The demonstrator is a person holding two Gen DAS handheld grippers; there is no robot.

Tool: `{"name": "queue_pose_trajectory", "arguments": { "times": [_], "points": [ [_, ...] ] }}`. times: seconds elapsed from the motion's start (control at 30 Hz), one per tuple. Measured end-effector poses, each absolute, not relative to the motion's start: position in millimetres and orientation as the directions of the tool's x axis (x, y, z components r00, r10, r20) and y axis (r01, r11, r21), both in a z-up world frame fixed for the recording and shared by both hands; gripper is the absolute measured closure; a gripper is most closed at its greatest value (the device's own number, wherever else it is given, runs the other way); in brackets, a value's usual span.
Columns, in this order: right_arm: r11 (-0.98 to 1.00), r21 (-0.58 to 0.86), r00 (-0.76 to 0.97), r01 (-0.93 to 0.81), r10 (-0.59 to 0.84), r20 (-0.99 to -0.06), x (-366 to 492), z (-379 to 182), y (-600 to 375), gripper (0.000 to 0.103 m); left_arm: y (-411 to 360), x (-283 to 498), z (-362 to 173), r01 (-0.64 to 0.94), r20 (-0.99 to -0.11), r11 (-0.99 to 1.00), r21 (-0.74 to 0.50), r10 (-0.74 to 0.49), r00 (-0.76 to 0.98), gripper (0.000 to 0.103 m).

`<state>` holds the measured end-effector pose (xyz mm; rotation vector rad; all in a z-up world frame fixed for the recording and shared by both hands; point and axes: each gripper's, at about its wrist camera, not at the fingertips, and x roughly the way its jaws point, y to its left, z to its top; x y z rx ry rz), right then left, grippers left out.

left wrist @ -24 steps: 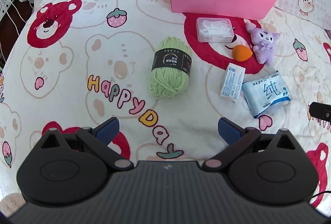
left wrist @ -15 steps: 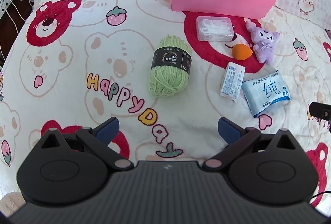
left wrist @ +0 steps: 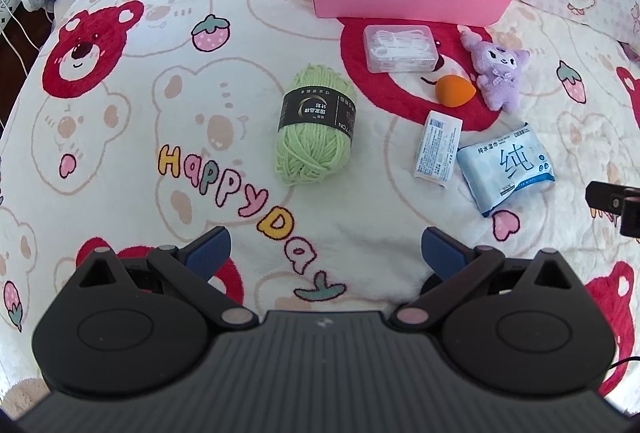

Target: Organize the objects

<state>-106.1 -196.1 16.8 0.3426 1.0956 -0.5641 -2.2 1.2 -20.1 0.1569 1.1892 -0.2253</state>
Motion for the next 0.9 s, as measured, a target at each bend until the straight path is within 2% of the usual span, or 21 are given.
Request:
{"name": "queue_pose_trajectory", "arguments": {
  "times": [0.9],
  "points": [
    [0.816,-0.041,0.309,0.577,-0.264,-0.914,-101.4,10.6,-194.1,0.002,2.8,-2.4,-18.7,0.282,-0.931,0.959,0.014,-0.090,0.354,0.000]
  ]
}}
